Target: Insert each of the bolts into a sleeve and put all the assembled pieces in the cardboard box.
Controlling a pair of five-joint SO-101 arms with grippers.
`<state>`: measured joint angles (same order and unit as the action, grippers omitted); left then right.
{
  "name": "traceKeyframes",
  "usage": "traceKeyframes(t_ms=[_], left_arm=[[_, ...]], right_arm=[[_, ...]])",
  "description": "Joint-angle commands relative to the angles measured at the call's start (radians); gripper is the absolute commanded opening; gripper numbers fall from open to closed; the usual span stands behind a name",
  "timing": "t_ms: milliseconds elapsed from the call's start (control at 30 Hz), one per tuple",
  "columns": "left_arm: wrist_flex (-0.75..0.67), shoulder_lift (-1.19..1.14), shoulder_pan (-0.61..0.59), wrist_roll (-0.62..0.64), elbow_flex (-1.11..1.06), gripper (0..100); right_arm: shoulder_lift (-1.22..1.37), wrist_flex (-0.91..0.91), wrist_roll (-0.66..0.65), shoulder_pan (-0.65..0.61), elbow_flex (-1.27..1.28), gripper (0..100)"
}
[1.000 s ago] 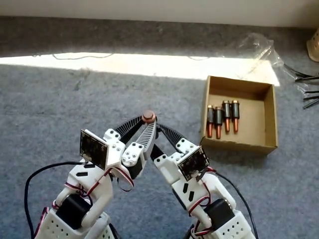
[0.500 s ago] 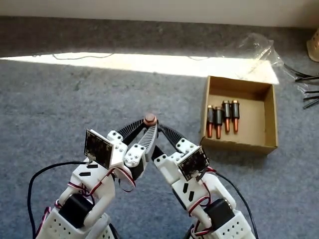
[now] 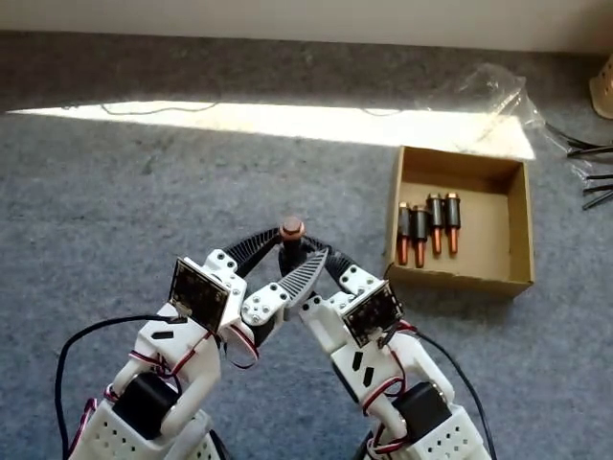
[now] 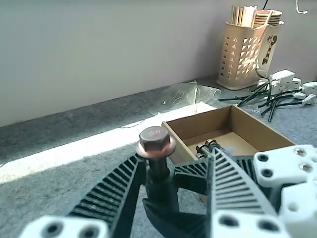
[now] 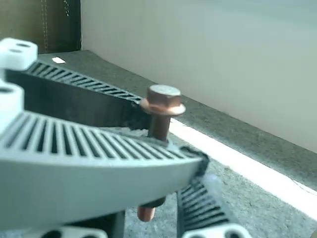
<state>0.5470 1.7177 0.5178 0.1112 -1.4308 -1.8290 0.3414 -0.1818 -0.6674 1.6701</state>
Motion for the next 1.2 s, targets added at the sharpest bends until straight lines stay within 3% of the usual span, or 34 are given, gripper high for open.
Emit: traceKeyframes(t_ms=[0, 233, 633, 1167], left_arm=[[-0.006, 0.018, 0.004, 0.002, 0.022, 20], [-0.006, 0.015, -0.101, -0.037, 0.021, 22], [-0.006, 0.018, -0.131, -0.040, 0.048, 22], [0.002, 0.019, -0.579, -0.040, 0.153, 20]], right_arm=[[-0.008, -0.031, -0.011, -0.005, 0.079, 0.4], [-0.008, -0.031, -0.011, -0.005, 0.079, 0.4], [-0.008, -0.031, -0.012, -0.005, 0.079, 0.4], [-0.008, -0.033, -0.014, -0.005, 0.096, 0.4]])
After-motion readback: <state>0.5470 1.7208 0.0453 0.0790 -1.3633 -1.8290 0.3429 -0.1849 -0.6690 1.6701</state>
